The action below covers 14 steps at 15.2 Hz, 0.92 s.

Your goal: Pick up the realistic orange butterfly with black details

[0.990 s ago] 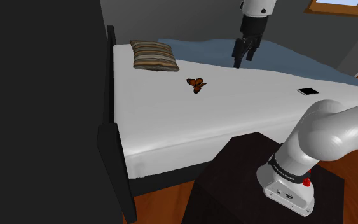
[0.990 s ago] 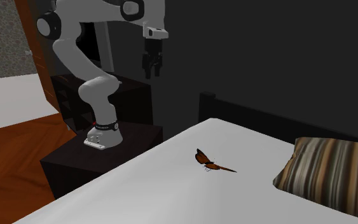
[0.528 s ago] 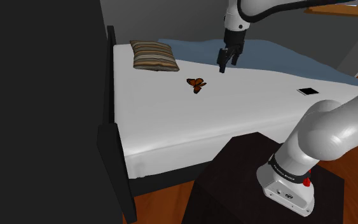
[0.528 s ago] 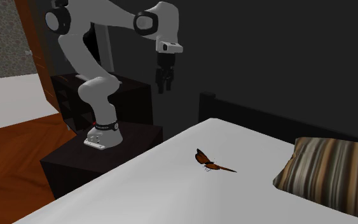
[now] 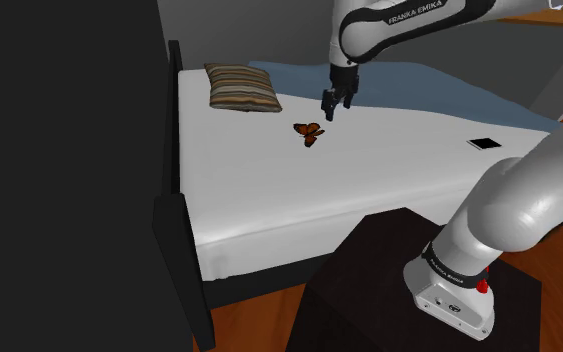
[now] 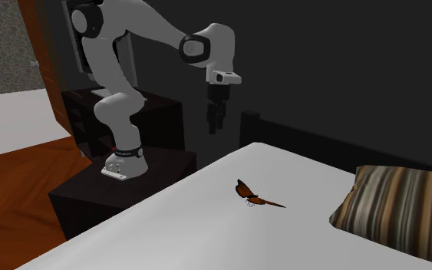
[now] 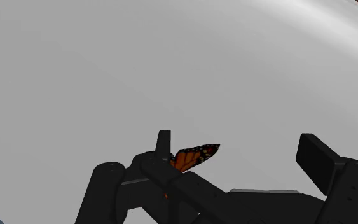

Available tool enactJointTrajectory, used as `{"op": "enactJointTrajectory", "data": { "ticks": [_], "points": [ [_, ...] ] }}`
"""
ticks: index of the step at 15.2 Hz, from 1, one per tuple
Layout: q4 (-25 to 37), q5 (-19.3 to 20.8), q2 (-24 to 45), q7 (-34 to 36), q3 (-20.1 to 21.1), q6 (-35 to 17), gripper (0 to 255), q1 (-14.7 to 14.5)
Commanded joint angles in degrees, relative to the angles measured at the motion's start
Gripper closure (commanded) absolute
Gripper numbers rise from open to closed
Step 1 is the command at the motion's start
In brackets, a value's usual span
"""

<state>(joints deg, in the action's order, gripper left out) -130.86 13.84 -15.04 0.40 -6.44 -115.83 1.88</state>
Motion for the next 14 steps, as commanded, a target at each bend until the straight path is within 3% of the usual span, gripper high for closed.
{"op": "enactJointTrajectory", "data": {
  "ticks": [1,14],
  "points": [
    [2.2,0.8,4.7,-0.2,-0.5,-3.0,0,0.4],
    [21.5,3.5,32.1,-1.8,-2.6,-14.3,0,2.7]
  ]
}}
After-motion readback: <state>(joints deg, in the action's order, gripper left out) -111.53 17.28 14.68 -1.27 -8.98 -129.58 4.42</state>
